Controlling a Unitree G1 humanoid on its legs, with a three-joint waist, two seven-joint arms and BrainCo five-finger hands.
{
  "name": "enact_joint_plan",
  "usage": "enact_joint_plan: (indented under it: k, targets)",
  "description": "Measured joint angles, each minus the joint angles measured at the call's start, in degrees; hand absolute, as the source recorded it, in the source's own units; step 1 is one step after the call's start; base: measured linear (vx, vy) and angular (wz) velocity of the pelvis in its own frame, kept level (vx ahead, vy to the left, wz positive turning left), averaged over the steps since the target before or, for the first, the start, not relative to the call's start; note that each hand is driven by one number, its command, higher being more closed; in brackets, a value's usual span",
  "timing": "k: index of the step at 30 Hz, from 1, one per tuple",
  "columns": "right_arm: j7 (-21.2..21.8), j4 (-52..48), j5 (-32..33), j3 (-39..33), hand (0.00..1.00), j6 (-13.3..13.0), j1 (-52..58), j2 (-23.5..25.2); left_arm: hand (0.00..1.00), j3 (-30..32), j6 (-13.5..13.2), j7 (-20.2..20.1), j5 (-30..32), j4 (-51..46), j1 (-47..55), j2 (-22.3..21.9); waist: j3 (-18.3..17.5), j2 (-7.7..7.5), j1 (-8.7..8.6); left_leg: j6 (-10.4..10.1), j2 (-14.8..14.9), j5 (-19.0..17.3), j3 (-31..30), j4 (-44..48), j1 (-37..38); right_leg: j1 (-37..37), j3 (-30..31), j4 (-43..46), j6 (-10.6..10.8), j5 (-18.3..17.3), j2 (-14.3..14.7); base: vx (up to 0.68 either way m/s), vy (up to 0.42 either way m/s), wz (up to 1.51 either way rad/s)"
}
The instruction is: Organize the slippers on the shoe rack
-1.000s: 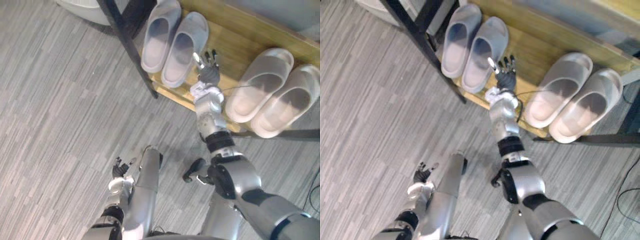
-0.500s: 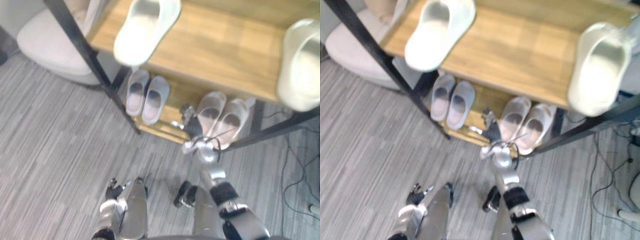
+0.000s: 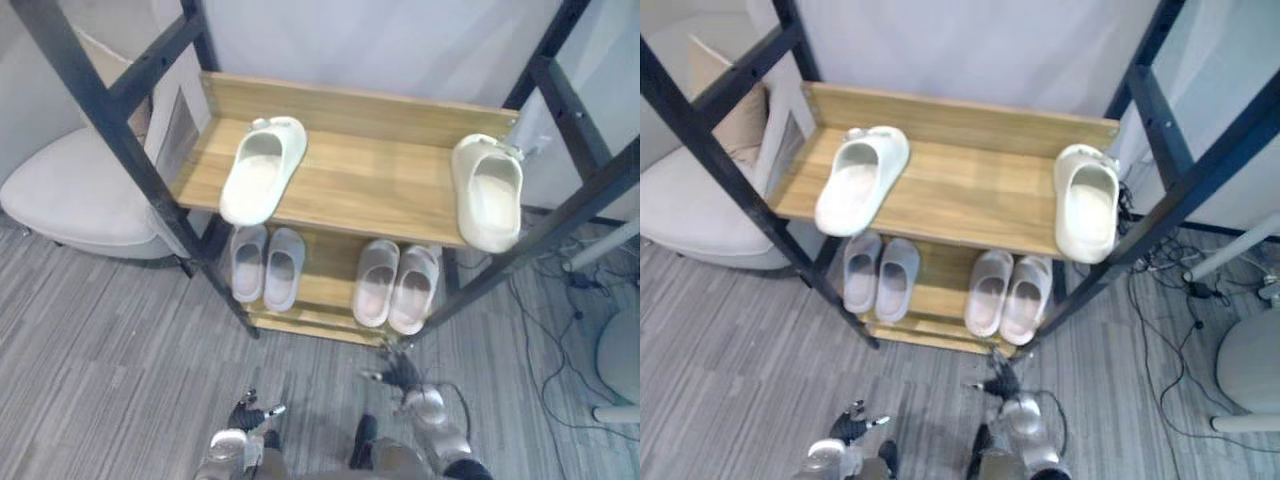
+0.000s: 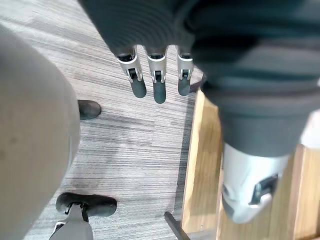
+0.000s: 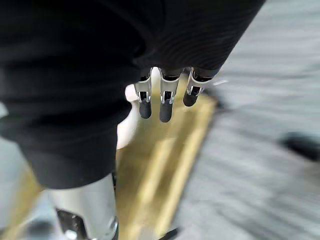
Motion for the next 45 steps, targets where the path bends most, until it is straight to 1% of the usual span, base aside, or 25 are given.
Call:
enact_joint_plan:
  k: [1,3,5,6,8,10,11,12,13,14,16,18,19,21,22,23,25,27,29,30,32,34,39,44,45]
  targets:
    - [-0.07,0.58,0.01,-0.43,0.00,0.05,0.18,0.00,0.00,-0.02,0.02,0.00,0.00,0.00,0.08,-0.01,-0.16,0.14,-0.09,0.01,-0.04,0.01,-0.01,-0.09,0.03,0.15,-0.02,-0.31,0.06,0.20,0.03,0.02,0.042,-0.03]
    - [-0.22,4.65,0.68,-2.82,0.00,0.28,1.28,-0.42,0.00,-1.92,0.06,0.08,0.08,0.01,0.29,-0.02,-0.50,0.90,-0.29,0.30,-0.45,0.19,0.48,-0.69,1.03,1.76,0.53,-3.04,0.18,1.86,0.37,0.01,0.028,-0.11]
    - [-0.33,5.15,0.74,-2.99,0.00,0.31,1.69,-1.14,0.00,-3.06,0.08,0.17,0.46,-0.01,0.27,0.02,-0.61,1.11,-0.41,0.60,-0.60,0.39,0.98,-1.30,1.95,2.76,0.92,-4.41,0.16,2.68,0.65,-0.02,0.023,-0.14]
    - [-0.33,5.71,2.23,-3.14,0.00,0.30,2.29,-1.39,0.00,-5.70,0.09,0.27,1.03,-0.04,0.16,0.03,-0.86,1.30,-0.53,0.67,-0.60,0.44,1.21,-1.70,2.95,4.16,1.25,-6.16,0.15,3.64,0.98,-0.06,0.015,-0.16]
    - [-0.32,5.87,2.55,-3.84,0.00,0.30,2.54,-1.35,0.00,-7.89,0.08,0.30,1.25,-0.30,0.13,0.03,-1.10,1.41,-0.61,0.68,-0.63,0.44,1.38,-1.93,3.45,4.84,1.54,-7.26,0.07,4.20,1.15,-0.06,-0.004,-0.11]
    - [-0.30,6.64,3.55,-5.11,0.00,0.12,2.60,-1.10,0.00,-13.35,0.07,0.41,2.12,-2.37,-0.17,0.00,-1.23,1.57,-0.67,0.88,-0.81,0.56,1.62,-2.38,3.83,6.04,1.92,-9.24,0.04,5.43,1.33,-0.08,-0.007,-0.10]
    - [-0.29,6.65,3.99,-5.18,0.00,0.09,2.67,-1.10,0.00,-17.32,0.05,0.45,2.14,-5.48,-0.36,0.09,-1.22,1.55,-0.67,0.88,-0.87,0.52,1.84,-2.61,3.77,6.34,2.10,-10.32,0.19,5.95,1.40,-0.07,-0.007,-0.07]
    - [-0.29,6.65,4.28,-5.19,0.00,0.09,2.70,-1.10,0.00,-18.04,0.03,0.43,2.14,-6.21,-0.42,0.09,-1.21,1.54,-0.67,0.88,-0.88,0.52,1.89,-2.67,3.77,6.35,2.14,-10.48,0.25,6.00,1.41,-0.07,-0.010,-0.10]
    - [-0.31,6.62,4.71,-5.26,0.00,-0.02,2.78,-1.08,0.00,-21.33,-0.17,0.40,2.17,-9.50,-0.77,0.05,-1.22,1.51,-0.73,0.92,-0.91,0.56,2.14,-2.91,3.84,6.26,2.40,-10.63,0.17,6.07,1.43,-0.06,-0.011,-0.08]
    - [-0.32,6.59,4.72,-5.28,0.00,-0.15,2.80,-1.08,0.00,-23.22,-0.17,0.38,2.18,-11.56,-1.07,0.06,-1.23,1.50,-0.82,0.87,-0.91,0.50,2.18,-3.07,3.97,6.25,2.52,-10.63,0.15,6.05,1.44,-0.05,-0.011,-0.07]
    - [-0.33,6.53,5.35,-5.63,0.00,-0.69,3.01,-1.08,0.00,-28.59,-0.26,-0.06,2.25,-21.35,-1.20,0.26,-1.34,1.43,-1.15,0.79,-0.88,0.33,2.11,-3.46,4.04,6.13,2.57,-10.64,0.12,6.02,1.55,-0.02,-0.005,-0.01]
    - [-0.37,6.54,5.80,-6.67,0.00,-0.82,3.16,-1.09,0.00,-31.62,-0.44,-0.15,3.79,-28.21,-1.51,0.40,-1.42,1.52,-1.16,0.80,-0.85,0.32,2.06,-3.73,3.95,5.87,2.66,-10.64,0.12,5.98,1.64,0.00,0.000,0.00]
    - [-0.38,6.54,5.80,-6.93,0.00,-0.84,3.17,-1.10,0.00,-32.19,-0.55,-0.26,4.33,-29.45,-1.65,0.39,-1.43,1.55,-1.17,0.80,-0.85,0.32,2.05,-3.81,3.95,5.82,2.68,-10.64,0.11,5.97,1.66,0.00,0.000,0.00]
    - [-0.71,6.54,5.83,-7.42,0.00,-0.98,3.27,-1.26,0.00,-35.59,-1.32,-1.23,5.74,-37.42,-3.04,0.36,-1.79,1.81,-1.53,0.78,-0.83,0.31,1.93,-4.41,3.94,5.50,2.71,-10.63,0.13,5.71,1.83,0.06,0.000,-0.01]
    - [-0.76,6.54,5.82,-7.43,0.00,-1.01,3.27,-1.26,0.00,-35.86,-1.56,-1.24,5.72,-38.18,-3.25,0.34,-1.83,1.86,-1.57,0.74,-0.82,0.33,1.90,-4.41,3.95,5.50,2.70,-10.62,0.17,5.68,1.85,0.10,0.006,0.00]
    - [-0.91,6.49,5.81,-7.42,0.00,-1.28,3.48,-1.42,0.00,-36.68,-1.99,-1.21,5.71,-42.60,-4.39,0.30,-2.39,2.16,-1.75,0.80,-0.75,0.55,1.84,-4.39,4.02,5.51,2.68,-10.62,0.26,5.64,1.99,0.11,0.011,0.01]
    - [-1.00,6.45,5.77,-7.39,0.00,-1.42,3.65,-1.53,0.00,-36.63,-2.06,-1.11,5.57,-45.79,-5.37,0.41,-2.83,2.40,-1.86,0.83,-0.74,0.56,1.78,-4.49,4.36,5.57,2.66,-10.61,0.12,5.63,2.04,0.13,0.015,0.01]
    - [-1.33,6.11,5.67,-7.16,0.00,-1.48,3.85,-1.59,0.00,-34.27,-2.58,-0.46,5.52,-53.99,-7.65,0.81,-3.09,2.70,-1.96,0.95,-0.82,0.50,1.51,-4.71,5.01,5.87,2.68,-10.60,0.09,5.54,2.05,0.14,0.025,-0.03]
    - [-1.42,4.91,5.60,-6.70,0.00,-1.44,4.40,-1.53,0.00,-32.76,-2.89,0.22,5.58,-57.86,-8.85,1.28,-3.10,2.70,-1.97,1.00,-0.89,0.47,1.38,-4.78,5.07,5.87,2.68,-10.60,0.00,5.48,2.02,0.07,0.019,-0.03]
    - [-1.49,4.02,5.15,-6.09,0.00,-1.44,4.85,-1.42,0.00,-30.11,-3.31,1.68,5.58,-62.77,-10.88,2.92,-3.13,2.66,-1.98,1.02,-0.95,0.46,1.39,-5.05,5.52,6.04,2.77,-10.62,-0.03,5.46,2.00,0.04,0.015,-0.05]
    - [-1.53,3.99,4.66,-5.91,0.00,-1.42,4.83,-1.50,0.00,-27.80,-3.62,2.49,5.58,-64.72,-12.61,3.85,-3.21,2.72,-2.01,1.10,-0.99,0.41,1.37,-5.38,6.00,6.33,2.79,-10.64,-0.03,5.46,1.99,0.03,0.009,-0.03]
    - [-1.54,3.99,4.54,-5.16,0.00,-1.10,4.84,-1.53,0.00,-23.74,-4.04,4.55,5.52,-67.40,-15.24,5.04,-3.56,2.53,-2.01,1.30,-1.20,0.29,1.23,-5.36,6.10,6.49,2.66,-10.67,-0.03,5.47,1.79,0.00,0.013,0.02]
    - [-1.54,3.99,4.48,-5.17,0.00,-0.49,4.83,-1.50,0.00,-20.51,-4.20,6.54,5.55,-69.10,-15.26,5.37,-3.85,2.41,-2.04,1.45,-1.47,0.22,1.08,-5.30,6.13,6.54,2.45,-11.08,0.03,5.67,1.52,-0.03,0.002,0.00]
    - [-1.51,3.85,4.48,-5.17,0.00,-0.42,4.68,-1.52,0.00,-14.52,-3.99,8.40,6.76,-68.23,-15.38,7.15,-3.86,2.42,-2.72,1.51,-1.38,0.30,0.77,-5.27,6.10,6.52,2.25,-11.14,0.02,5.80,1.58,-0.02,-0.006,0.00]
    - [-1.50,3.79,4.47,-5.18,0.00,-0.35,4.71,-1.58,0.00,-12.74,-3.99,9.08,6.86,-66.43,-16.40,7.49,-3.86,2.41,-2.72,1.52,-1.36,0.33,0.64,-5.29,6.06,6.53,2.16,-11.14,0.02,5.80,1.59,-0.02,-0.013,0.03]
